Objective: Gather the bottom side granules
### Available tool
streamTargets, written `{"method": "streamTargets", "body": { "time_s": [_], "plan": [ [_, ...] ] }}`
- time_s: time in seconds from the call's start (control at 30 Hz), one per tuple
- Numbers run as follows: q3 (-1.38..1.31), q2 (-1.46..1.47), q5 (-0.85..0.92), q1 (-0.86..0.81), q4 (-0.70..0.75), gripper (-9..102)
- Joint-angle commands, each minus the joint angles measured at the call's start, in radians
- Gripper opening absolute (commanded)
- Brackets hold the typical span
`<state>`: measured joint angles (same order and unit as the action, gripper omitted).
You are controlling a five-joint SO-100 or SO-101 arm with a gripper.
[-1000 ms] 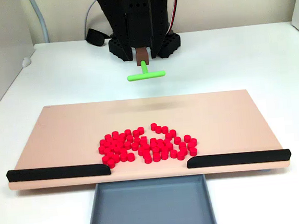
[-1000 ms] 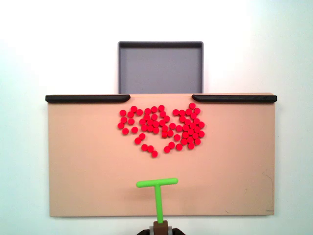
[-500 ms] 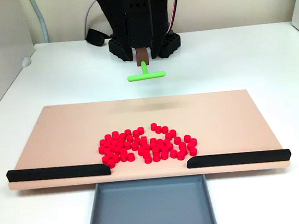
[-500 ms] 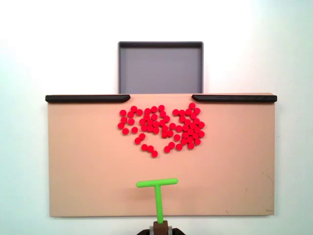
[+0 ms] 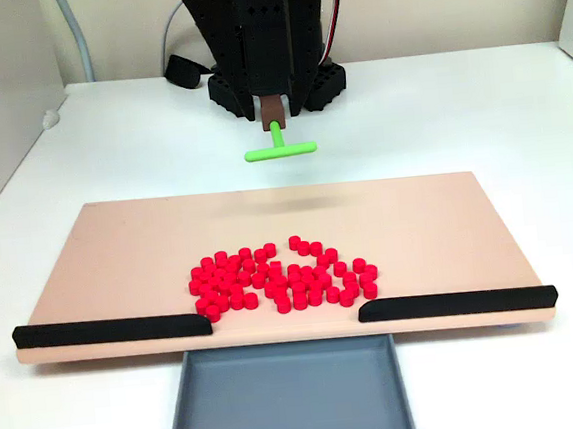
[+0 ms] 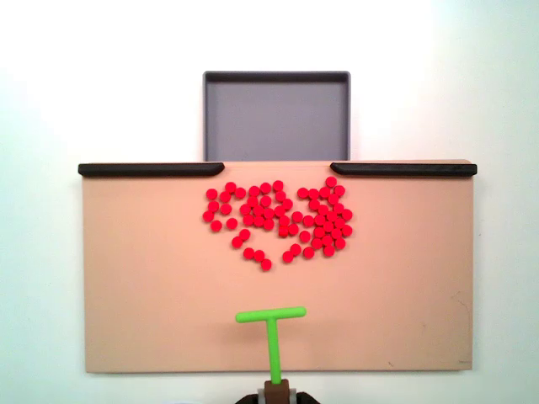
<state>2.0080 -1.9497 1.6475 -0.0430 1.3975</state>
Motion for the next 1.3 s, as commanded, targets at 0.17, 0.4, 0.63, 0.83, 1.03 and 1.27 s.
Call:
{"method": "streamTargets", "body": {
  "time_s": [0.17,0.4,0.63,0.83,1.03,1.27],
  "plan": [
    [-0.017,0.002,-0.002,-0.011,-0.006,0],
    [-0.014,0.005,-0.005,-0.011,-0.006,0],
    [-0.008,0.009,-0.021,-0.023,-0.006,0],
    [-0.008,0.018,-0.041,-0.018,-0.008,0],
    [-0.003,0.054,-0.078,-0.011,-0.054,0],
    [0.052,0.054,-0.095,0.005,-0.126,0]
  ]
}}
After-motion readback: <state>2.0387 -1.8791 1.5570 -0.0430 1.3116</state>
